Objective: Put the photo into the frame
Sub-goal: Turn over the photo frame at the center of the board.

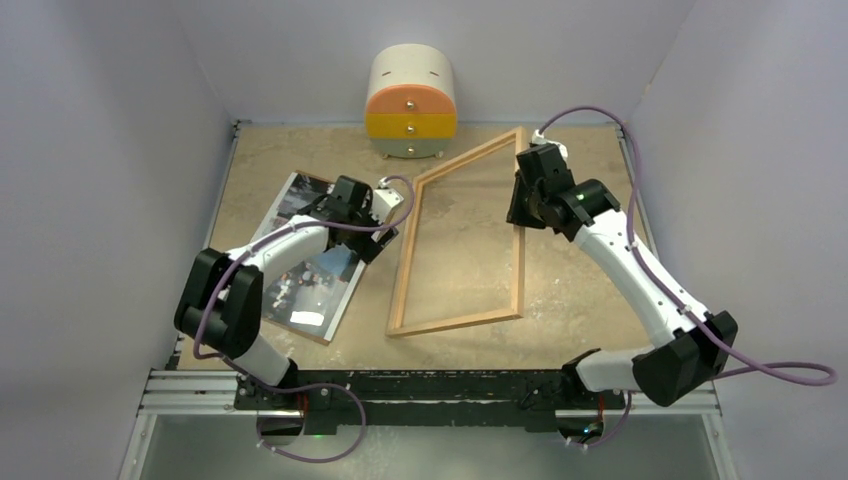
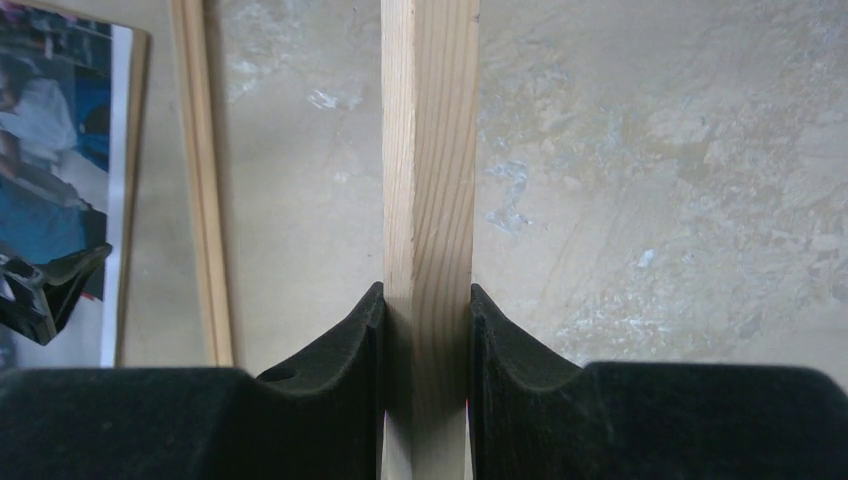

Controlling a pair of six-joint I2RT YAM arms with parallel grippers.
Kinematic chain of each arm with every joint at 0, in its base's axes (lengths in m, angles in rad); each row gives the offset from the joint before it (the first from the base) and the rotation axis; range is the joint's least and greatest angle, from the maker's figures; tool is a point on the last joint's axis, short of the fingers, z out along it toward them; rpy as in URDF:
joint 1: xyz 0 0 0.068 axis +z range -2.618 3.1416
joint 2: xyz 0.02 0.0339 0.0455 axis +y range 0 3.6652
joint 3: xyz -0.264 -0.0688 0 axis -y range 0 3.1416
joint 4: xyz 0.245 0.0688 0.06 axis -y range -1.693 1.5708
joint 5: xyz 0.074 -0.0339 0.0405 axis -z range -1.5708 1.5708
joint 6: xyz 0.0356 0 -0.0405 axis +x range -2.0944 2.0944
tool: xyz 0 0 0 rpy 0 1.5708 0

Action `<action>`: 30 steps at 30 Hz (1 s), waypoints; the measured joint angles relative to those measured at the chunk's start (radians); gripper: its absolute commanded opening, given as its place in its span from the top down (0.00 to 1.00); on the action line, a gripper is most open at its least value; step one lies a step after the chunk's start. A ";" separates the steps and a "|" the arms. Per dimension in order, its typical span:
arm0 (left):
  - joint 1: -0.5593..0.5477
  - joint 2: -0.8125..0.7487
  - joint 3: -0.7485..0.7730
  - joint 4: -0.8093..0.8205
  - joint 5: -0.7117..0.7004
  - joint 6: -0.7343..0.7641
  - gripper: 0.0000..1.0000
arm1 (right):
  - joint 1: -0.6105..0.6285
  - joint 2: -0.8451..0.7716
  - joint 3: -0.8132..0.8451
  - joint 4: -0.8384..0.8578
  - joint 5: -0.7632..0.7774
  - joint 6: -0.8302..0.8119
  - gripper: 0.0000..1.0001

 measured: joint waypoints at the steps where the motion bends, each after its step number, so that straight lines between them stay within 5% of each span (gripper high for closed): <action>1: -0.002 0.006 -0.017 0.019 -0.009 0.007 0.00 | -0.001 0.000 -0.012 0.001 0.000 -0.005 1.00; 30: -0.132 0.098 -0.120 0.262 -0.117 0.080 0.00 | 0.003 0.076 -0.433 0.113 0.173 0.021 0.93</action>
